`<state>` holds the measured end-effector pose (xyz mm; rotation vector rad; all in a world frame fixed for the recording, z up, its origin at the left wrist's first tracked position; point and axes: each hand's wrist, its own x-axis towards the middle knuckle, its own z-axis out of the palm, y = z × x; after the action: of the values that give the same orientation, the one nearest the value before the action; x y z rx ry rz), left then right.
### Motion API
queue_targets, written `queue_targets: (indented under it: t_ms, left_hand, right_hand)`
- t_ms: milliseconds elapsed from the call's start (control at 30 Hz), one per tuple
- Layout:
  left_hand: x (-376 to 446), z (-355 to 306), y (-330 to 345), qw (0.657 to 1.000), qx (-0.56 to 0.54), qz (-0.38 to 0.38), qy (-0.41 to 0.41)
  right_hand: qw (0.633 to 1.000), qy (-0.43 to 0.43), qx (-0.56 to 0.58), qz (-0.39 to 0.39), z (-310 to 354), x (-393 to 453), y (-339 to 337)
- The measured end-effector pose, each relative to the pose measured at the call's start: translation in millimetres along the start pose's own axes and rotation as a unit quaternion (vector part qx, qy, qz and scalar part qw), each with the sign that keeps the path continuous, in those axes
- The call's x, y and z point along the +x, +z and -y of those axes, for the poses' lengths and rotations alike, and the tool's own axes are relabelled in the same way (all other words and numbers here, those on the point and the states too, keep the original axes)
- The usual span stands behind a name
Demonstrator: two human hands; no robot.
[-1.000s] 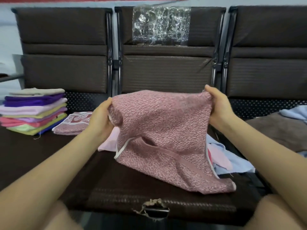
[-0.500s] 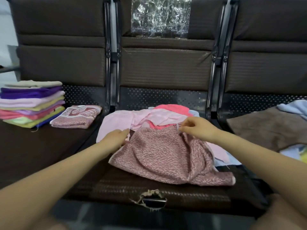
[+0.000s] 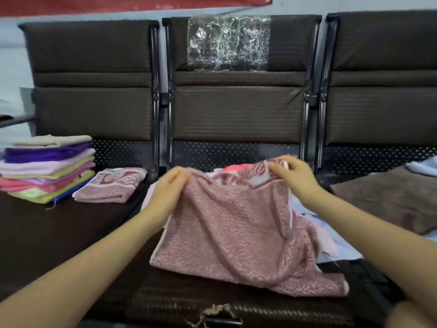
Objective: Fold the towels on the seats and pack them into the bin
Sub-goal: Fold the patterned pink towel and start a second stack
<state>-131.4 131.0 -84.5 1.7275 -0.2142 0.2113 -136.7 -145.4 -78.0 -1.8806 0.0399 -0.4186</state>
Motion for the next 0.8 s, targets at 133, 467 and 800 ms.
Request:
queue_targets:
  t_ms: [133, 467, 800]
  left_hand:
    - [6, -11, -34, 0.99, -0.08, -0.116, 0.011]
    - [-6, 51, -39, 0.912, 0.297, 0.209, -0.189]
    - [22, 64, -9, 0.896, 0.359, 0.135, -0.226]
  right_hand:
    - [0.987, 0.039, 0.132, -0.08, 7, 8, -22]
    - [0.93, 0.234, -0.068, 0.276, -29, -12, -44]
    - [0.872, 0.143, -0.317, 0.346, -12, -22, -4]
